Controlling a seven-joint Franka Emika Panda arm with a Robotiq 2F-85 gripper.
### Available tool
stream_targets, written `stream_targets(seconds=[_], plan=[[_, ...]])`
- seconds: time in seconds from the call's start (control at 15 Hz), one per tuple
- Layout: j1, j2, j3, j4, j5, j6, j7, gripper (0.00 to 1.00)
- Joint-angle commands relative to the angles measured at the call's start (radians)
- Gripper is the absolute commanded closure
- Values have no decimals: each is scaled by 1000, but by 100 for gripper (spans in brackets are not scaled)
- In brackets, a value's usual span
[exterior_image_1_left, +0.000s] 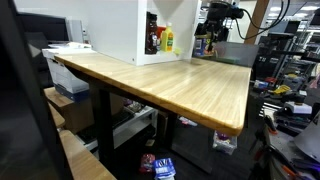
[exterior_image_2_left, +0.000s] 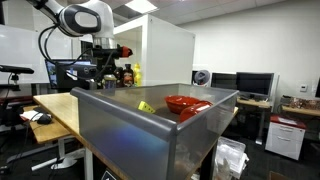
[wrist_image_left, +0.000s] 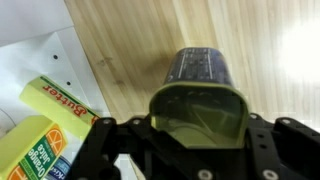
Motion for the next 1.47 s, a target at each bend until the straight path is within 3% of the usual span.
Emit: stream_targets(seconds=[0.0,0.4,0.6,1.0,1.4], plan=[[-20,-39,-4,-28,-1,48,-11,67],[-34,-42,-3,-13,-7,58,33,67],[-47,-43,18,8,-37,45,138,67],[-49,-57,79,110,-131,-85,385,67],[-20,-80,106,251,-147,-197,485,67]])
